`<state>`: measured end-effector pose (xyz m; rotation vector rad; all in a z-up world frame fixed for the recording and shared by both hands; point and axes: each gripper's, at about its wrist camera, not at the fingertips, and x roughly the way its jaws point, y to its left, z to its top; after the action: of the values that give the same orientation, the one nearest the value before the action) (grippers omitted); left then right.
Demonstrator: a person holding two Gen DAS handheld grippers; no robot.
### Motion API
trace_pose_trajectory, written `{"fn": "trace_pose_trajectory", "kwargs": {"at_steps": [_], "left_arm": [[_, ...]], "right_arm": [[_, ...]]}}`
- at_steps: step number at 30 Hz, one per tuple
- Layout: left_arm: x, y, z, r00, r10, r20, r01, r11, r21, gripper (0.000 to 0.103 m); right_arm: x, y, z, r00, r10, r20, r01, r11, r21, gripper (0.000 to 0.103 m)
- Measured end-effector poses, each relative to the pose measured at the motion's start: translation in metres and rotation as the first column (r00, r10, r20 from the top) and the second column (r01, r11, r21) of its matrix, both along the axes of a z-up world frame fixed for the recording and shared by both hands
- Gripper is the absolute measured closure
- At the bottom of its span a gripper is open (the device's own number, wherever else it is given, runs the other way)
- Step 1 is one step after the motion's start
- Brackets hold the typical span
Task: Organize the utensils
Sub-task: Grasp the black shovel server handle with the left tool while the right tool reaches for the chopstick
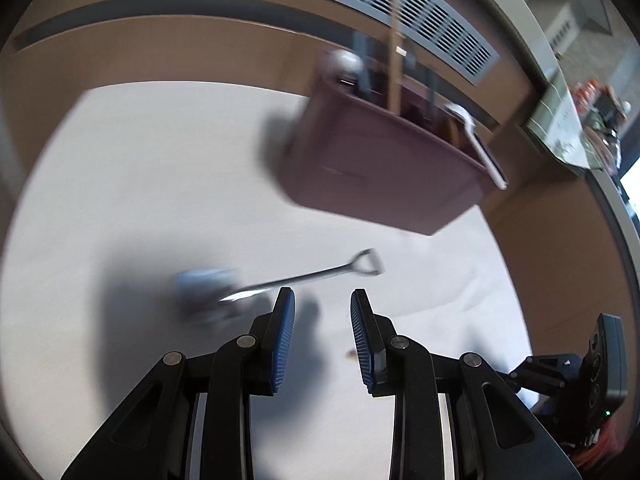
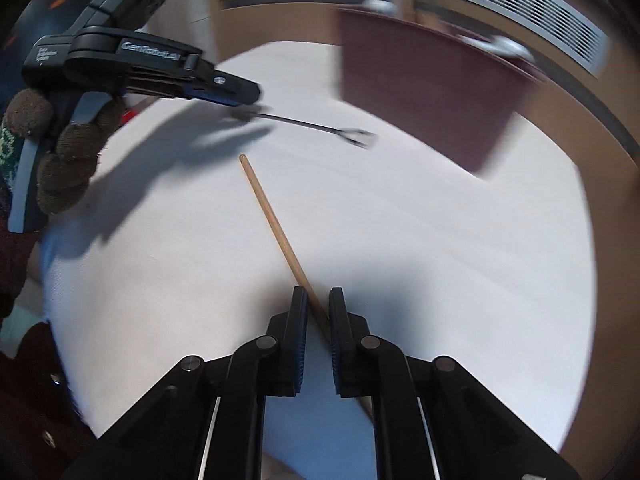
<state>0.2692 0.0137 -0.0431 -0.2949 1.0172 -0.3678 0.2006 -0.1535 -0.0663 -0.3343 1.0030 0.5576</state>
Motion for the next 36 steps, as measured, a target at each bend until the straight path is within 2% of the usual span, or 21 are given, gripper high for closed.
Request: {"fn": "trace_pose_trajectory", "kwargs": {"at_steps": [5,6,8,12,15,19,22,26,29,30,33,34,36], "left_arm": [[0.036,-0.046,-0.012,0.998,-0.057,-0.033,0.058,0.998,0.018,0.073],[0.042,-0.052,-0.014,0.997,-0.064,-0.038,0.065,0.998,0.025,0.073],[0.051,-0.065,-0.019,0.996,-0.077,-0.042,0.079,0.996,0.048,0.073],[0.053,-0.074,-0.021,0.993,-0.111,-0.027,0.112,0.99,0.08,0.073],[0.037,-0.068,-0.022,0.988,-0.148,-0.039,0.151,0.986,0.067,0.073],[-0.008,-0.051,-0.024,0.979,-0.199,-0.049,0.202,0.977,0.066,0.073],[-0.044,-0.031,-0.024,0.975,-0.215,-0.055,0.219,0.973,0.07,0.073],[-0.074,-0.002,-0.022,0.985,-0.164,-0.06,0.17,0.98,0.103,0.073],[-0.071,0.017,-0.015,0.999,-0.04,-0.029,0.044,0.991,0.126,0.073],[-0.068,0.025,-0.01,1.0,-0.005,-0.003,0.005,0.994,0.106,0.073],[-0.041,0.01,0.003,1.0,-0.018,0.026,0.018,1.0,-0.009,0.069],[-0.03,0.0,0.004,0.999,-0.034,0.025,0.034,0.999,-0.019,0.067],[-0.005,-0.026,0.003,0.999,-0.036,0.039,0.035,0.999,0.019,0.067]], "right_arm": [[0.003,-0.066,0.004,0.976,-0.218,0.013,0.218,0.976,-0.01,0.094],[0.005,-0.071,0.005,0.969,-0.246,0.009,0.246,0.969,-0.002,0.091],[0.006,-0.092,0.002,0.955,-0.296,-0.018,0.297,0.953,0.056,0.089],[0.008,-0.087,-0.002,0.951,-0.31,-0.015,0.31,0.945,0.107,0.078],[0.002,-0.095,0.003,0.951,-0.308,-0.001,0.307,0.945,0.111,0.076],[0.001,-0.108,0.002,0.945,-0.327,-0.003,0.325,0.937,0.13,0.074],[-0.005,-0.11,0.0,0.941,-0.339,-0.013,0.337,0.931,0.142,0.066],[-0.009,-0.103,0.0,0.941,-0.339,0.006,0.336,0.933,0.126,0.062],[-0.008,-0.096,-0.002,0.941,-0.337,0.025,0.332,0.936,0.118,0.058],[-0.007,-0.094,-0.002,0.941,-0.337,0.029,0.332,0.936,0.118,0.056],[-0.006,-0.087,-0.004,0.939,-0.339,0.057,0.332,0.937,0.105,0.055],[-0.005,-0.085,-0.005,0.938,-0.339,0.068,0.332,0.938,0.098,0.054],[-0.006,-0.082,-0.006,0.936,-0.342,0.081,0.335,0.938,0.084,0.054]]}}
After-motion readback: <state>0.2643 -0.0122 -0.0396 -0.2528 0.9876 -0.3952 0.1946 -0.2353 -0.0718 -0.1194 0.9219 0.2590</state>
